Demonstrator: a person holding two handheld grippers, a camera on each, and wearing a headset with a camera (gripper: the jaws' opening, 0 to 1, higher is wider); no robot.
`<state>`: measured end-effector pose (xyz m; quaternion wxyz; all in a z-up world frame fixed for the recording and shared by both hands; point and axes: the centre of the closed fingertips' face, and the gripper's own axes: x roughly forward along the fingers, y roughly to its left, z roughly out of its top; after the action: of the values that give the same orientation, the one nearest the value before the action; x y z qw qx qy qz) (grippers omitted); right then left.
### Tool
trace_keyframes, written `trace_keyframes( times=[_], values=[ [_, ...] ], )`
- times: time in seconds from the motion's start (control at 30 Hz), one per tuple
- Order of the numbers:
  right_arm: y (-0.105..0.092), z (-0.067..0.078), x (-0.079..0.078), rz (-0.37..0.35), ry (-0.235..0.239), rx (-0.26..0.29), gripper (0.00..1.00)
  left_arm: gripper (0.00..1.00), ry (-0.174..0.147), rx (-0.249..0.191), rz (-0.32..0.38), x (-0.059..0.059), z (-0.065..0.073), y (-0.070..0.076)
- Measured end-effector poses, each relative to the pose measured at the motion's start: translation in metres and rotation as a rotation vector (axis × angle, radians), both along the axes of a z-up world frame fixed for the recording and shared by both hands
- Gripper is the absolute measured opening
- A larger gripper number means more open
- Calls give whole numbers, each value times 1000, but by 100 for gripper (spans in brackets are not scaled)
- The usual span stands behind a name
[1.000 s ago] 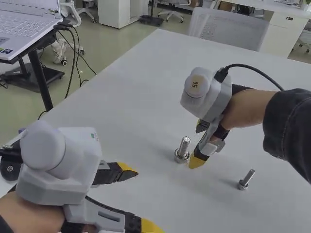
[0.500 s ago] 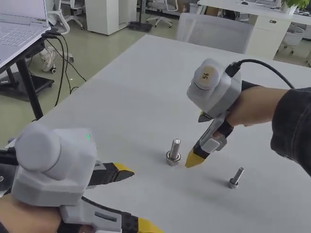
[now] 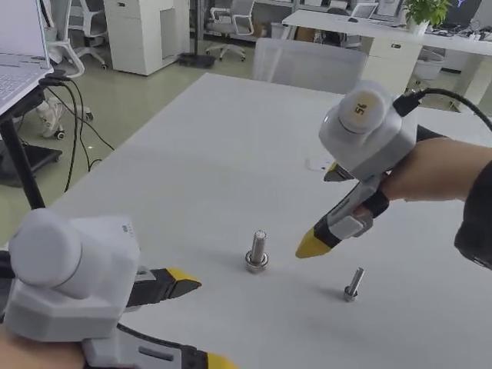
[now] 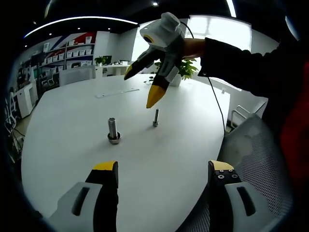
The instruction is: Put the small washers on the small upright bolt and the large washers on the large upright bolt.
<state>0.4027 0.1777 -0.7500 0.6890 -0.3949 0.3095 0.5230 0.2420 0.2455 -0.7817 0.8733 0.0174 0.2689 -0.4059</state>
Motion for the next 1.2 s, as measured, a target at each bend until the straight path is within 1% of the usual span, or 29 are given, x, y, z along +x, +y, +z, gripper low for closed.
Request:
trace_keyframes(
  times=[0.03, 0.13, 0.17, 0.33, 0.43, 0.63, 0.77, 0.83, 0.93, 1.0, 1.03, 1.07, 1.2],
  values=[
    [-4, 5, -1, -11, -8, 16, 90, 75, -3, 1, -2, 1, 1, 0],
    [-15, 13, -5, -43, -19, 48, 90, 76, -7, 3, -7, 1, 3, -1],
    [-20, 15, -5, -60, -30, 60, 90, 76, -8, 4, -9, 1, 3, -1],
    [-38, 19, -15, -107, -36, 100, 90, 76, -7, 7, -15, 0, 3, -3],
    [-53, 18, -20, -150, -37, 121, 90, 76, -10, 8, -21, 0, 4, -5],
    [-74, 11, -36, -223, -29, 159, 90, 76, -14, 8, -26, -1, 5, -5],
    [-86, 5, -53, -268, -20, 189, 90, 76, -14, 10, -31, -2, 5, -5],
    [-91, 2, -60, -289, -23, 206, 90, 76, -14, 9, -32, -3, 5, -5],
    [-97, -3, -69, -311, -15, 219, 89, 76, -13, 9, -34, -4, 5, -5],
    [-101, -6, -77, -334, -9, 239, 89, 76, -13, 9, -37, -5, 6, -6],
    [-103, -8, -81, -342, -13, 246, 89, 76, -14, 8, -38, -5, 6, -6],
    [-103, -10, -84, -348, -13, 249, 89, 76, -15, 5, -38, -5, 7, -6],
    [-101, -20, -99, -373, -8, 299, 89, 76, -17, -1, -36, -7, 7, -4]
  ],
)
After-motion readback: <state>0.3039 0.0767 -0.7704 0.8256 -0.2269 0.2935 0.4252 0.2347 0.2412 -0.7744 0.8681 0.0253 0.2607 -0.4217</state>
